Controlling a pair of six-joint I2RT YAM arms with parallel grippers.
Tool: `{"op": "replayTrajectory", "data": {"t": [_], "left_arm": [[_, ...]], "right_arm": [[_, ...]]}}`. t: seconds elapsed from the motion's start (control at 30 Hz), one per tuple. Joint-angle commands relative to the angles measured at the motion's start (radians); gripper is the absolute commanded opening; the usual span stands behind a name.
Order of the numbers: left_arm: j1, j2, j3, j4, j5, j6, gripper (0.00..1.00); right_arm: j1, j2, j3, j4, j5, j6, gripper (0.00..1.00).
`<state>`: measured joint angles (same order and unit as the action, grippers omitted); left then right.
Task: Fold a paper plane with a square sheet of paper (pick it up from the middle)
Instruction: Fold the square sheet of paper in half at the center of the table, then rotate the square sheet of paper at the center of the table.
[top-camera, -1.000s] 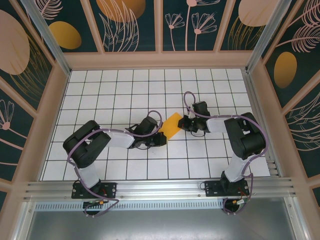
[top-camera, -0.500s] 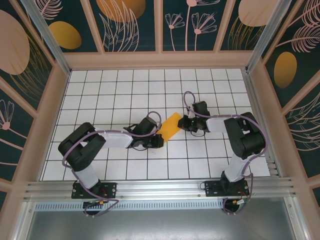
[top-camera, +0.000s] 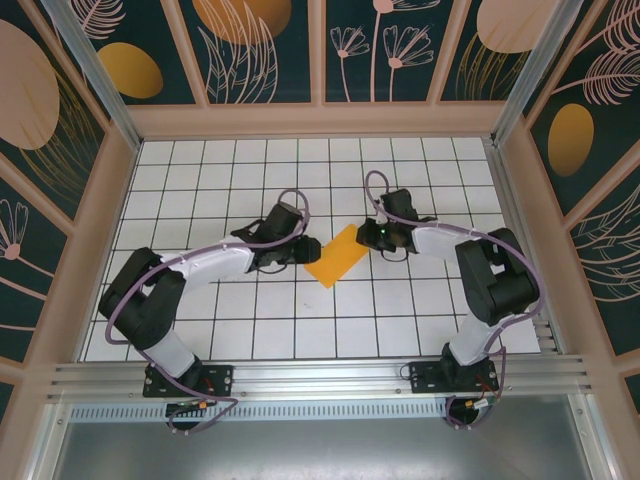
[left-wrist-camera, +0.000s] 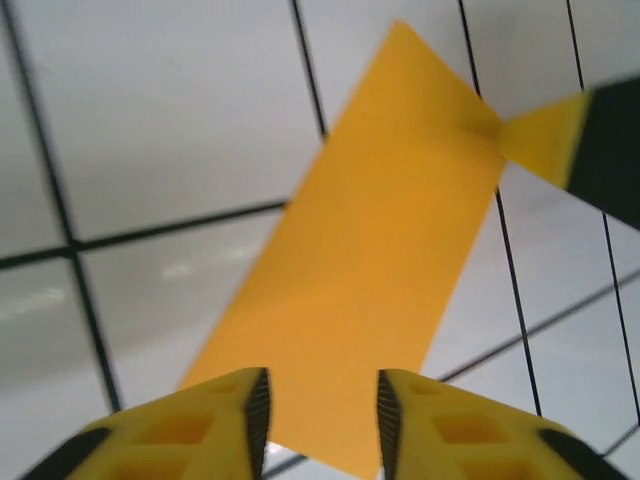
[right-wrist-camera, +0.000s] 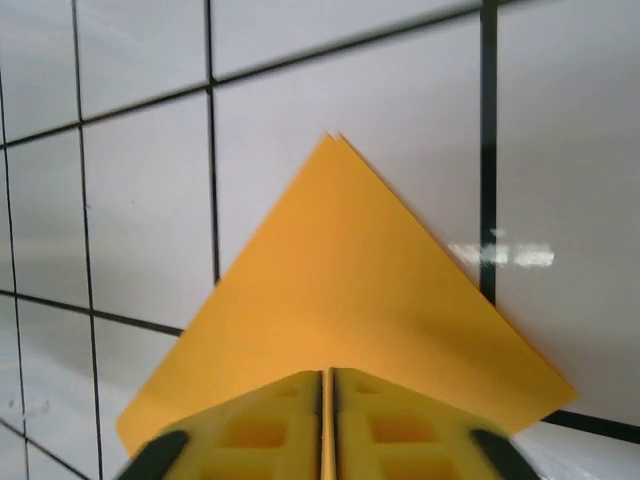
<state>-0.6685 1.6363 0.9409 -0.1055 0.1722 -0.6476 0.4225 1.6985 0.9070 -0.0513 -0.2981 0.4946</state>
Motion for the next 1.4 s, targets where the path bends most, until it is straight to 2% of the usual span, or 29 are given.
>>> {"op": "replayTrajectory", "data": {"t": [0.0,0.13,0.37,0.53,0.63,0.8,0.87,0.93,1.03,1.1,1.2,1.37], "left_arm": [[0.041,-0.027,0.0,0.005,-0.067,-0.019,0.45],[0.089,-0.039,-0.026,0.043,-0.086,-0.045,0.53],[0.139,-0.038,-0.063,0.073,-0.067,-0.072,0.61],[0.164,-0.05,-0.087,0.086,-0.059,-0.071,0.64],[0.169,-0.061,-0.096,0.09,-0.066,-0.065,0.66],[0.177,-0.076,-0.107,0.079,-0.106,-0.062,0.7],[0.179,-0.079,-0.115,0.084,-0.108,-0.066,0.72],[0.179,-0.08,-0.123,0.09,-0.106,-0.075,0.73],[0.179,-0.082,-0.135,0.098,-0.098,-0.088,0.76],[0.179,-0.085,-0.14,0.098,-0.092,-0.092,0.77],[0.179,-0.104,-0.145,0.097,-0.081,-0.084,0.77],[0.179,-0.13,-0.162,0.11,-0.103,-0.084,0.85]], "right_arm": [[0.075,-0.036,0.062,-0.105,0.222,0.044,0.24],[0.119,0.02,0.122,-0.166,0.391,0.133,0.42],[0.172,0.152,0.226,-0.226,0.454,0.195,0.53],[0.191,0.219,0.263,-0.25,0.455,0.201,0.54],[0.198,0.25,0.268,-0.233,0.424,0.153,0.54],[0.191,0.319,0.285,-0.16,0.248,-0.089,0.5],[0.19,0.332,0.305,-0.151,0.213,-0.167,0.49],[0.183,0.339,0.323,-0.138,0.185,-0.222,0.49],[0.153,0.344,0.353,-0.101,0.076,-0.262,0.49],[0.141,0.345,0.377,-0.087,0.041,-0.256,0.49],[0.131,0.329,0.445,-0.165,0.035,-0.153,0.47],[0.157,0.194,0.37,-0.198,0.175,-0.003,0.52]]}}
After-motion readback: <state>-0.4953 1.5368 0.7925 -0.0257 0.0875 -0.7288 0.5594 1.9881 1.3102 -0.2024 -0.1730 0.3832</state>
